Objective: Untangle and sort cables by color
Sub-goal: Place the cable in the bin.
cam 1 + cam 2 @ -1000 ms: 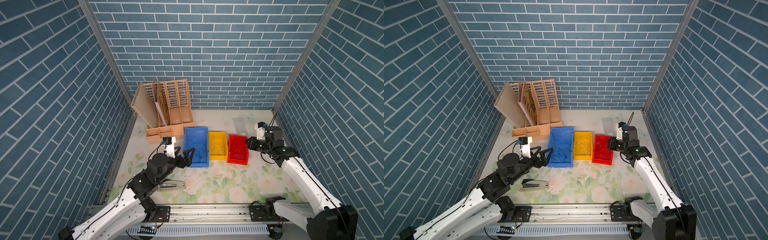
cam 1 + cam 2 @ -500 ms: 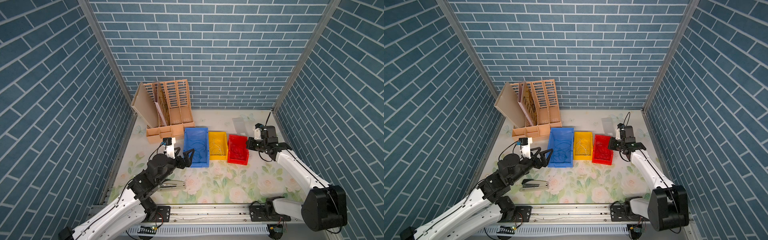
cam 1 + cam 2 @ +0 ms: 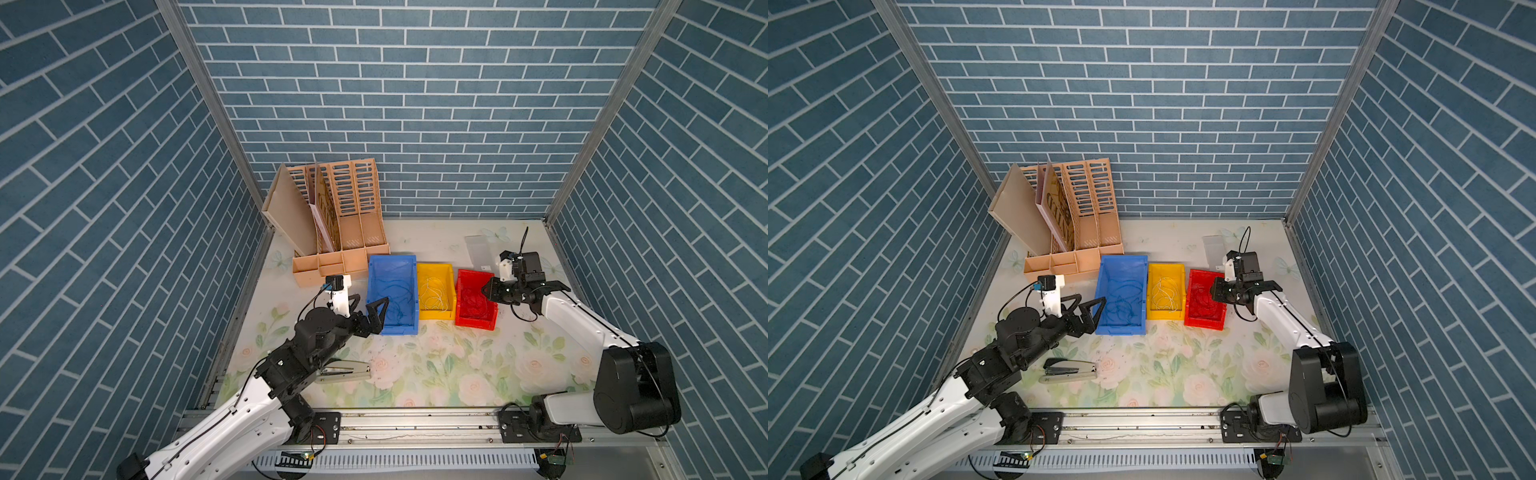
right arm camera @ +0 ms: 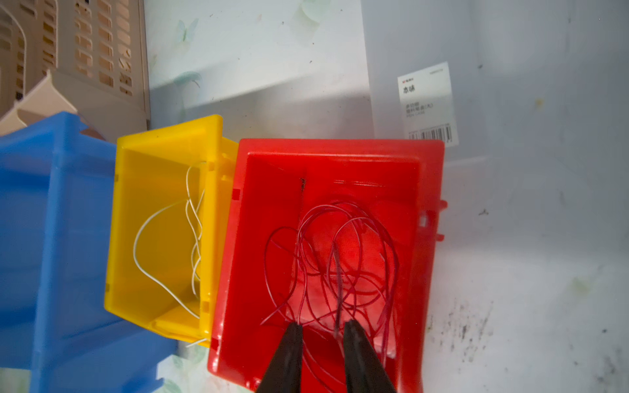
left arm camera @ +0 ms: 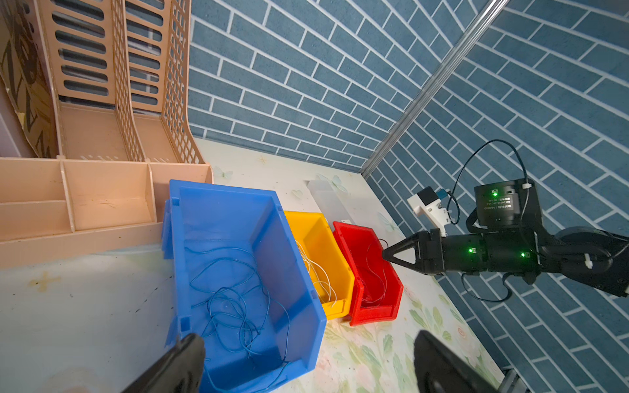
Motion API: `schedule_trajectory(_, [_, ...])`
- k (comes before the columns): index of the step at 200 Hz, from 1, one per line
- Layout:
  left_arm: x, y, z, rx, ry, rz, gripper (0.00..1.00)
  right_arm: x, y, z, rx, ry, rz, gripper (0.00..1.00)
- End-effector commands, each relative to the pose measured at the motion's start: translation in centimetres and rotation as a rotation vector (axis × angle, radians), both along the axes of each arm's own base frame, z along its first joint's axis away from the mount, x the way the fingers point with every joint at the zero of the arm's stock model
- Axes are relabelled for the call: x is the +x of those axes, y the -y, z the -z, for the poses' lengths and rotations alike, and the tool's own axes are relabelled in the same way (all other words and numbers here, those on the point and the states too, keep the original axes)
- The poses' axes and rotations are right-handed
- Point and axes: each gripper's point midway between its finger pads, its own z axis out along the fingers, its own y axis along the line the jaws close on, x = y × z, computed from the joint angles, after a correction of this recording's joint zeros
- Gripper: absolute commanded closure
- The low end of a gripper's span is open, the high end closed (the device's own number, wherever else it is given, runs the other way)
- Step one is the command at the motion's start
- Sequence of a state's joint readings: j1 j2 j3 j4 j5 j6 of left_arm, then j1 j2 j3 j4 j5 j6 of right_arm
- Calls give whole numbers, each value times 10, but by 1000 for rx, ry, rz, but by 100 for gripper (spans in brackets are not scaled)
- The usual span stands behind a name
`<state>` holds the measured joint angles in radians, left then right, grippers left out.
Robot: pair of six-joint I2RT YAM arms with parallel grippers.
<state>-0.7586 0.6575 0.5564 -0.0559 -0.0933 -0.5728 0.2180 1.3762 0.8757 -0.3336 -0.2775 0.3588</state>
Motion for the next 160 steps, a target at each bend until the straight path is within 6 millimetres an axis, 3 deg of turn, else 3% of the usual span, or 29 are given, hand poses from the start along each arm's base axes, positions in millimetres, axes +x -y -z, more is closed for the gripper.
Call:
schedule_trajectory(1, [2, -3, 5, 11, -8, -16, 0, -1, -2, -14, -6, 28, -29, 61])
schedule_trajectory(49, [3, -5, 7, 19, -7, -27, 0, -9, 4, -36, -23, 47, -15, 55])
schedule_trajectory(101, [5, -15, 5, 58, 4, -71, 0, -13, 11, -81, -13, 112, 13, 33])
schedule_trajectory(139, [13, -42, 5, 158, 9, -203, 0, 7, 45, -123, -25, 229, 88, 29])
schedule_trajectory(160, [18, -51, 10, 229, 4, -237, 0, 25, 69, -134, 1, 296, 148, 29])
